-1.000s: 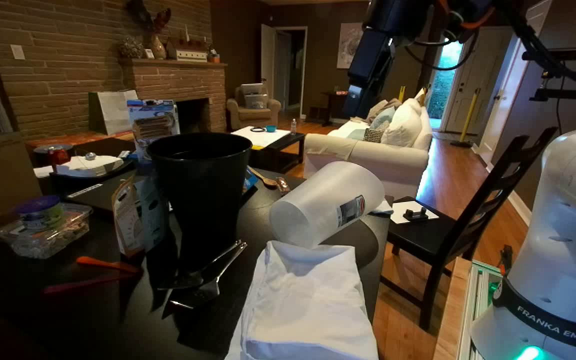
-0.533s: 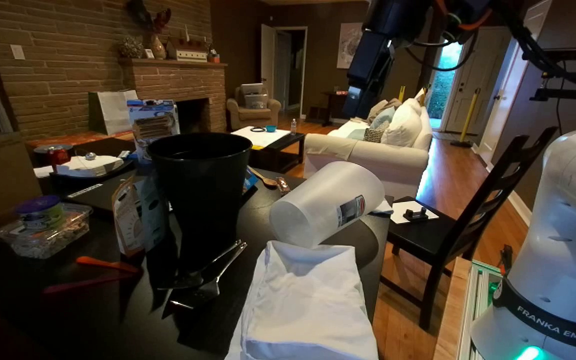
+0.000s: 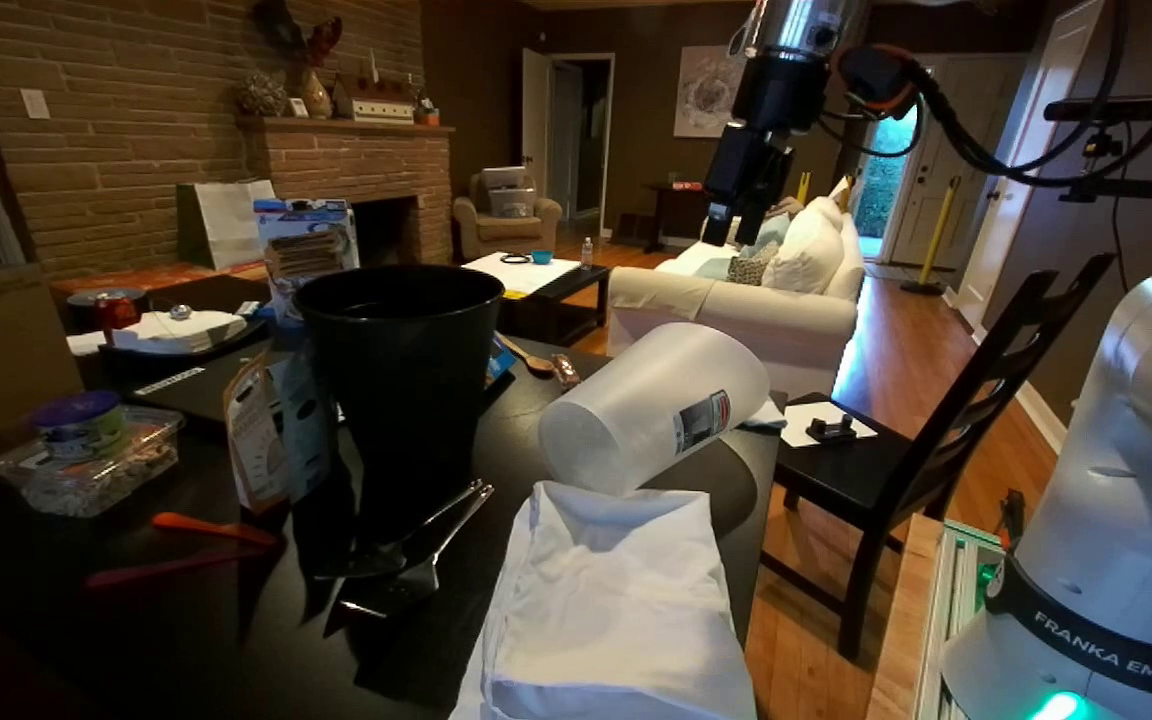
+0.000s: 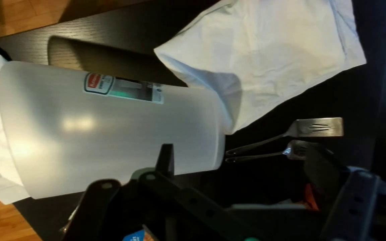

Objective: Put the white container upright

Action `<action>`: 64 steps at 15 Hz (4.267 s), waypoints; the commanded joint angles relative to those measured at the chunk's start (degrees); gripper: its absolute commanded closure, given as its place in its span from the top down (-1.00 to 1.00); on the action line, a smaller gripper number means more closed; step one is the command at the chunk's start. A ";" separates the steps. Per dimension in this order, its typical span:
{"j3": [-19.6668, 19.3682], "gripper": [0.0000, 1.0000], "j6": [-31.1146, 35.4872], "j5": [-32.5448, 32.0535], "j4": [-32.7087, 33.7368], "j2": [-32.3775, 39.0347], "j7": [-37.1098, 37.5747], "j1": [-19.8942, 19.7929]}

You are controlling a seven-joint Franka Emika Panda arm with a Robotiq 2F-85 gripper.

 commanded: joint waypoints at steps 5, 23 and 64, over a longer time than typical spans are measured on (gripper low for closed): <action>-8.68 1.00 0.89 -6.02 9.71 14.67 -13.45 -4.24; -14.68 1.00 -2.88 -4.92 19.02 30.45 -20.92 -9.55; -9.15 -0.92 -15.74 42.15 39.90 65.09 -41.68 -28.73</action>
